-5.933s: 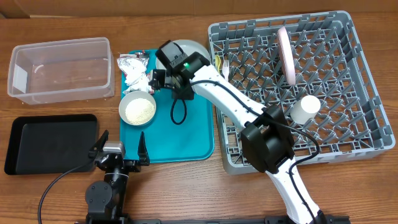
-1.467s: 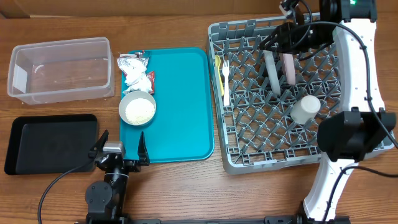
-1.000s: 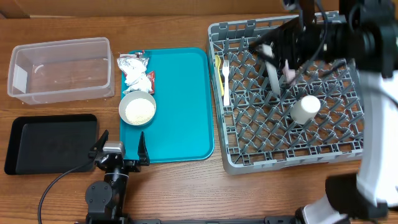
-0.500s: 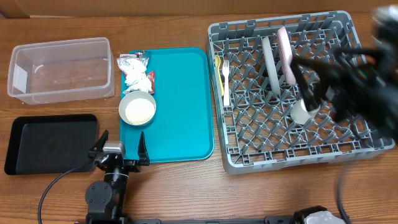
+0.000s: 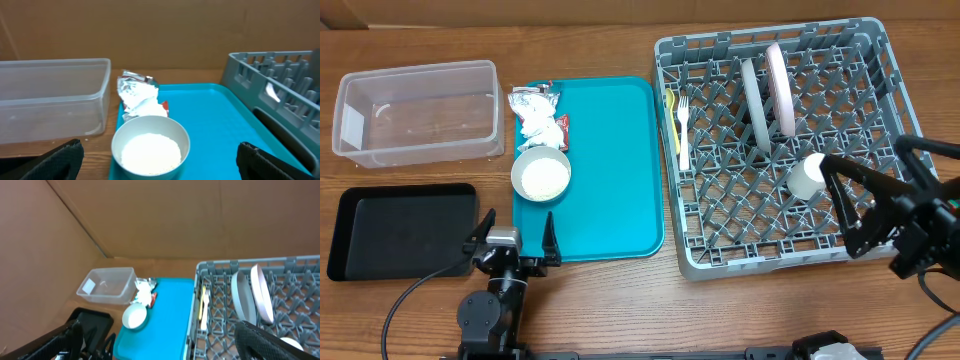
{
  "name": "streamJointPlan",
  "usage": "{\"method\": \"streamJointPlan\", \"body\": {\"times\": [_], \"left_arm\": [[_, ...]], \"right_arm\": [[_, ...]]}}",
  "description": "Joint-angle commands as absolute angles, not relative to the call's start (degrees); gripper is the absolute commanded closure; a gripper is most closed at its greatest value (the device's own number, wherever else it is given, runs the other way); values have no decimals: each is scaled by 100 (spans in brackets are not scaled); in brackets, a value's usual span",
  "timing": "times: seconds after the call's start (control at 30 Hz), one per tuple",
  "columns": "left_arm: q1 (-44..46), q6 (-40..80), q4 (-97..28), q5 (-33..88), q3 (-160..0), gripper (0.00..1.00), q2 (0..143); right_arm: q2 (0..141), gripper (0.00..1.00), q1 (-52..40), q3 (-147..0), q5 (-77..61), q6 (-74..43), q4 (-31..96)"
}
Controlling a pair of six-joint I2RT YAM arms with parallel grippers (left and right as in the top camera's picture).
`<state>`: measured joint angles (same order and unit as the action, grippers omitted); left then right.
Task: Sort waste into correct bins and load items into the dishwasher rack
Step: 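Withdraw the right gripper from the rack to the right side, then reach the left gripper to the rice bowl and grip its rim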
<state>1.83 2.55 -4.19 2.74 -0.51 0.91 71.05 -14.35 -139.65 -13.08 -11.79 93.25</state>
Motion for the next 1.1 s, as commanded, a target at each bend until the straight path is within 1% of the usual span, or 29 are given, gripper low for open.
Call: {"method": "streamJointPlan", "body": {"times": [0.0,0.1,0.2,0.27,0.37,0.5,0.57,0.67,0.93,1.07], "left_arm": [[152,423,-384,676,-30,0,71],[152,650,-281,849,-30,0,69],[152,836,-69,1688,-121,0,69],[152,875,-165,1907,-353,0,71],[152,674,-681,1841,-961,0,78],[152,169,-1732,1144,-2032,0,331],[152,128,-2167,832,-2528,0,591],[152,148,-2724,692,-3251,0,1192],[152,386,-4405,923,-5288,0,3918],[152,384,-5078,1035,-6112,0,5048]], "right_arm": [[7094,0,-1457,-13957,-1245,-1205,9465],[7094,0,-1457,-13957,-1245,-1205,9596],[7094,0,-1457,-13957,-1245,-1203,9703],[7094,0,-1457,-13957,-1245,-1205,9703],[7094,0,-1457,-13957,-1245,-1205,9703],[7094,0,-1457,-13957,-1245,-1205,9703],[7094,0,-1457,-13957,-1245,-1205,9703],[7094,0,-1457,-13957,-1245,-1203,9703],[7094,0,-1457,-13957,-1245,-1203,9703],[7094,0,-1457,-13957,-1245,-1203,9703]]}}
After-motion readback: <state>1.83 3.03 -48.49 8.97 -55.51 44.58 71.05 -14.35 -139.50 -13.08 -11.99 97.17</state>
